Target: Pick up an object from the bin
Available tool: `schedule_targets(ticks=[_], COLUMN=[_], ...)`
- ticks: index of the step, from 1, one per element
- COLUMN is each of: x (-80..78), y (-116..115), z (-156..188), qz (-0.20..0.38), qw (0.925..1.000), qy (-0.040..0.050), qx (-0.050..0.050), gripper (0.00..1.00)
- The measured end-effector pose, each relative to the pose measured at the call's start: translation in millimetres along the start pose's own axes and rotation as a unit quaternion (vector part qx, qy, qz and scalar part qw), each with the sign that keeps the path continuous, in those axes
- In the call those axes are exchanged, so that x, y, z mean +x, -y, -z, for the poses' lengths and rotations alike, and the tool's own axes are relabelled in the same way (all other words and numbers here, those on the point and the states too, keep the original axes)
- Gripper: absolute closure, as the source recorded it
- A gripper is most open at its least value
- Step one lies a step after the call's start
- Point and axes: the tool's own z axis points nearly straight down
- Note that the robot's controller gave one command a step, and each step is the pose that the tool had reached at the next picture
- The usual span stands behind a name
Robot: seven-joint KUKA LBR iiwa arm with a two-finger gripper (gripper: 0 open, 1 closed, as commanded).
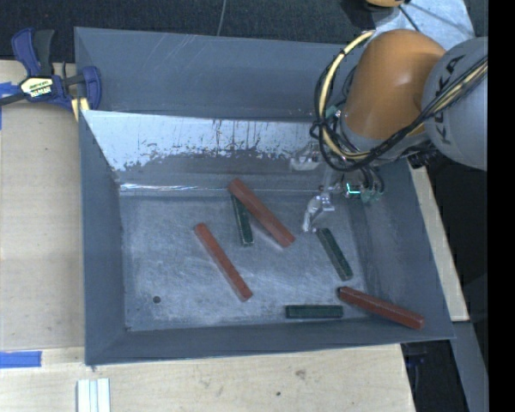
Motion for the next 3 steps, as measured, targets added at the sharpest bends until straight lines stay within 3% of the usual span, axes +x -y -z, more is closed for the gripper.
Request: schedule_targets(ticks=[1,2,3], x=[-1.8,9.4,10.7], y=[0,-12,-19], z=[5,-50,-78], qz=[0.000,-0.048,-0.094], qw=[1.0000,0.9988,0.9955], qy=[0.0043,0.0057,0.0027], qx=[0.000,0.000,0.000], gripper=[0.00,0.00,0.00])
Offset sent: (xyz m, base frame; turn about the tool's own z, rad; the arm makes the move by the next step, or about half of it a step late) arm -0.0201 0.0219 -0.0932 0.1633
